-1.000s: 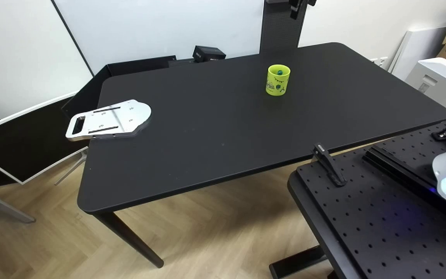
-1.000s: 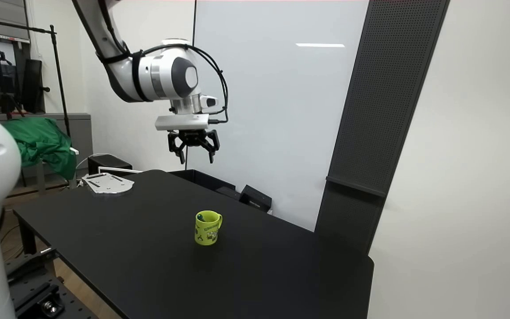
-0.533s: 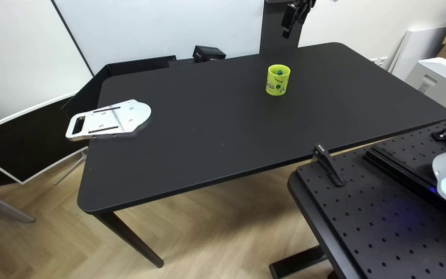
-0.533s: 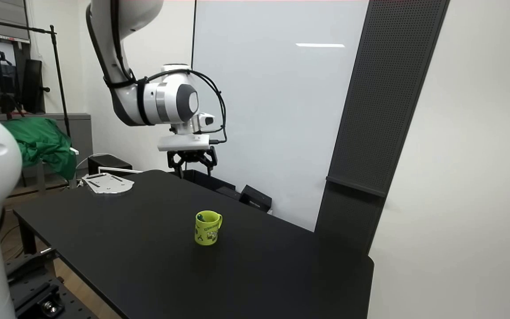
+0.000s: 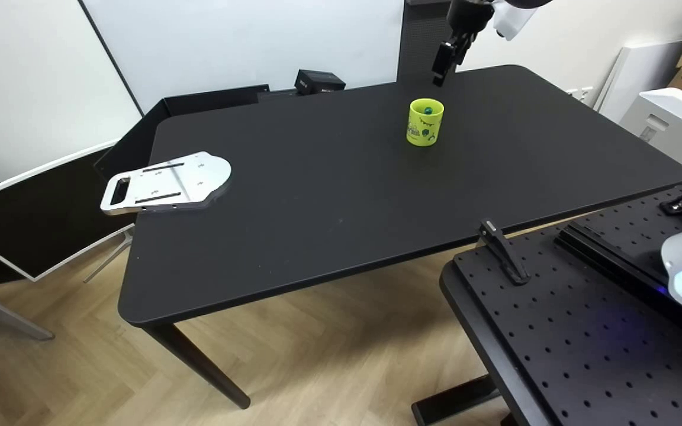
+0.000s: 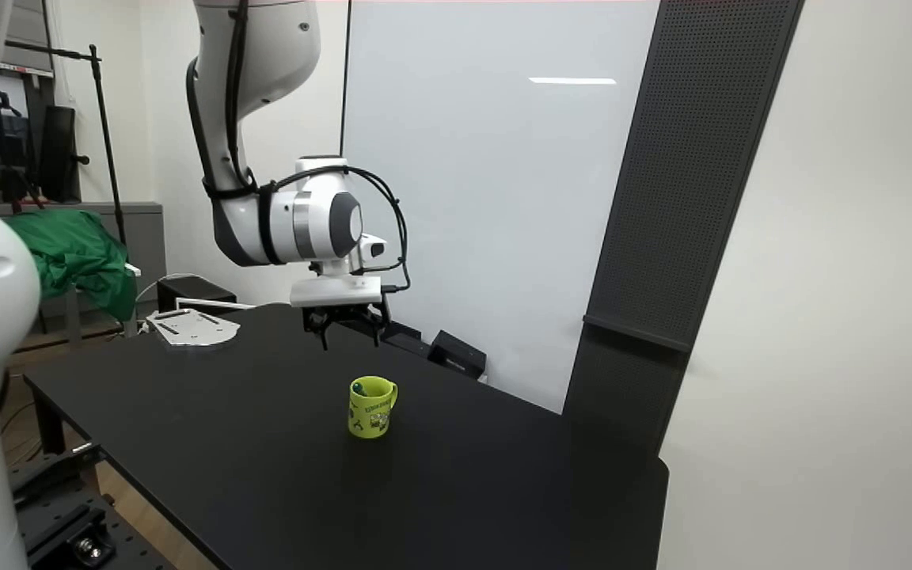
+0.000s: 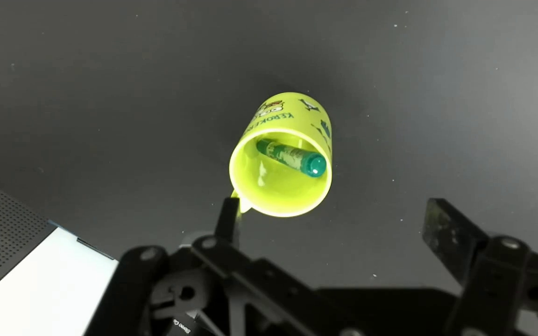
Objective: Remove the marker from the mug cup
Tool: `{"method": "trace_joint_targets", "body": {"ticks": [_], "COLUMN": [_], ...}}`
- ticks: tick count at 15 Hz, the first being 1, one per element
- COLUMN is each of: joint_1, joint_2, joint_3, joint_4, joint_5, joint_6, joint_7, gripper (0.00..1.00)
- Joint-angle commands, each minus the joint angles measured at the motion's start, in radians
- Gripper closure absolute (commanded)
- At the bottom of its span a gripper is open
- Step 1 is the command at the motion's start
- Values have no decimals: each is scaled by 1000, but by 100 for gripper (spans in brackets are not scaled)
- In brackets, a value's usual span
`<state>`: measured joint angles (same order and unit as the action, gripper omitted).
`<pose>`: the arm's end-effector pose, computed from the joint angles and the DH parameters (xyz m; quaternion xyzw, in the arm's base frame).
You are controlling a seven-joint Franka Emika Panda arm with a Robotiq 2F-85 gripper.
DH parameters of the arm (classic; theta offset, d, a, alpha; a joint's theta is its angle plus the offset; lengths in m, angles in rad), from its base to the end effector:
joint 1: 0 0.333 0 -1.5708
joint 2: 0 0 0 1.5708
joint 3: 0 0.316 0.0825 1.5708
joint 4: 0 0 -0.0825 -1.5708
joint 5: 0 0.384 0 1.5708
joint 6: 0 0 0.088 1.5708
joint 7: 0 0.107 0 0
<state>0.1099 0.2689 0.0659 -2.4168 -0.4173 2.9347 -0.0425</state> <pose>0.5009 0.1161 0.2236 0.9446 0.2983 0.1271 0.0507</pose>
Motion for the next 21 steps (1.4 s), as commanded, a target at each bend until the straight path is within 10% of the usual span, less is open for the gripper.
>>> {"method": "trace_joint_targets", "body": {"ticks": [1,21], "joint_1": [0,-3], "joint_2": [3,114], "joint_3": [0,-1], "joint_4": [0,6], "joint_5": [1,-40], "joint_6": [0,109], "joint_7": [-1,-58], "gripper": [0,0]}}
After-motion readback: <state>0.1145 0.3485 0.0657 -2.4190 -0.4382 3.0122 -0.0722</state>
